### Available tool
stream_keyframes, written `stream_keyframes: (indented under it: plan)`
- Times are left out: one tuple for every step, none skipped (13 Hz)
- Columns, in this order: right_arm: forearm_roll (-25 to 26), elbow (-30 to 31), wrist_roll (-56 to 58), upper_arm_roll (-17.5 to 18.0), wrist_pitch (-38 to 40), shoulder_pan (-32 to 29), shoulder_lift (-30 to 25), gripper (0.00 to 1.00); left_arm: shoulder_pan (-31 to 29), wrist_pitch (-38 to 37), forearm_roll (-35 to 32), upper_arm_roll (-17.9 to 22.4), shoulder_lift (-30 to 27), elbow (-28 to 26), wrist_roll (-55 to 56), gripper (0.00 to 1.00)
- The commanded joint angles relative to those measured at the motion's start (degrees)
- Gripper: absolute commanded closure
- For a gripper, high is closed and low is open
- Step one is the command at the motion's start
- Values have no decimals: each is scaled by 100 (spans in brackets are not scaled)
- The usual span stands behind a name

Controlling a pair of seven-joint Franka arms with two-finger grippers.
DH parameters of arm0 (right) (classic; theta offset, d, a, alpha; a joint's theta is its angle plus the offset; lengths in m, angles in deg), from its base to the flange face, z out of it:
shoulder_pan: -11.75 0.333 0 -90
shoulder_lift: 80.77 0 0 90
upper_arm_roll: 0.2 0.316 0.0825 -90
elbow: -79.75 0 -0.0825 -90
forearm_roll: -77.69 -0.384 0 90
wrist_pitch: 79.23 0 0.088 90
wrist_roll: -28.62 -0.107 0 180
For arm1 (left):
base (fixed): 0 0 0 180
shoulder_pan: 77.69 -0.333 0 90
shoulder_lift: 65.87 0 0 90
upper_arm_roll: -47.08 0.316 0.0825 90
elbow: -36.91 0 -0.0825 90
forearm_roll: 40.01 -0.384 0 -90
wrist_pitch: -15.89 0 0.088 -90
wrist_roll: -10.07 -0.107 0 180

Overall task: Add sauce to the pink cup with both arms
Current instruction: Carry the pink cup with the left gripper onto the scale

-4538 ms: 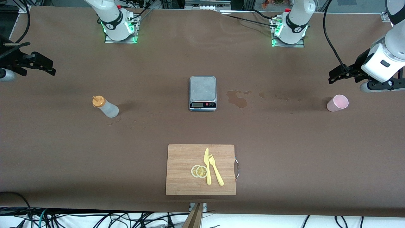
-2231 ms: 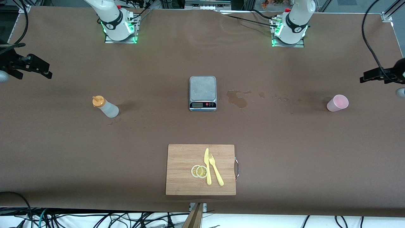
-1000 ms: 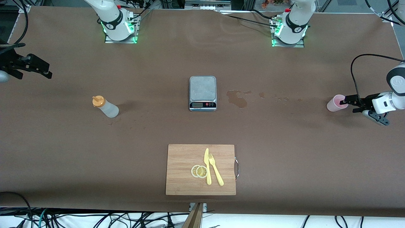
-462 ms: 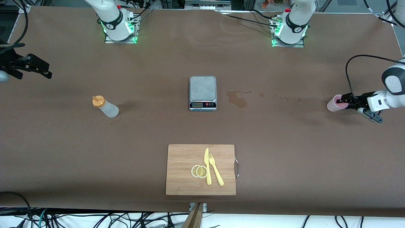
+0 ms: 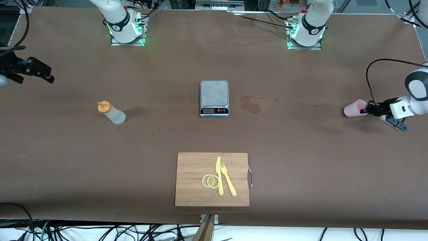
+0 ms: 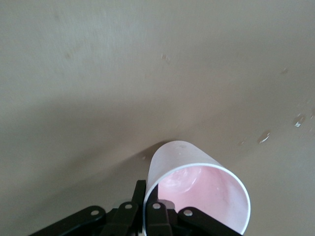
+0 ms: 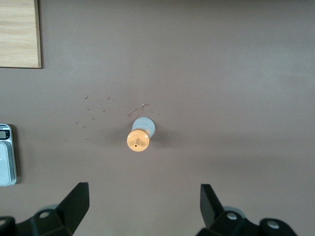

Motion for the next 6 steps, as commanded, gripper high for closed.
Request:
stream_keyframes:
  plan:
    - [-59, -32, 66, -30, 42, -24, -25, 0, 442, -609, 76, -63, -569, 107, 851, 100]
    - [-59, -32, 66, -30, 33, -24, -25, 0, 574, -864, 58, -142, -736, 203, 1333, 100]
    - [-59, -32, 66, -30, 33, -24, -25, 0, 706, -1058, 32, -282, -886, 230, 1868, 100]
    - [-59, -32, 66, -30, 33, -24, -25, 0, 820, -1121, 14, -492, -1018, 213, 2509, 100]
    - [-59, -32, 66, -30, 25, -24, -25, 0, 847, -1191, 5, -781, -1080, 187, 3307, 100]
    - [-59, -32, 66, -30, 25, -24, -25, 0, 847, -1331, -73, -1019, -1177, 160, 3837, 100]
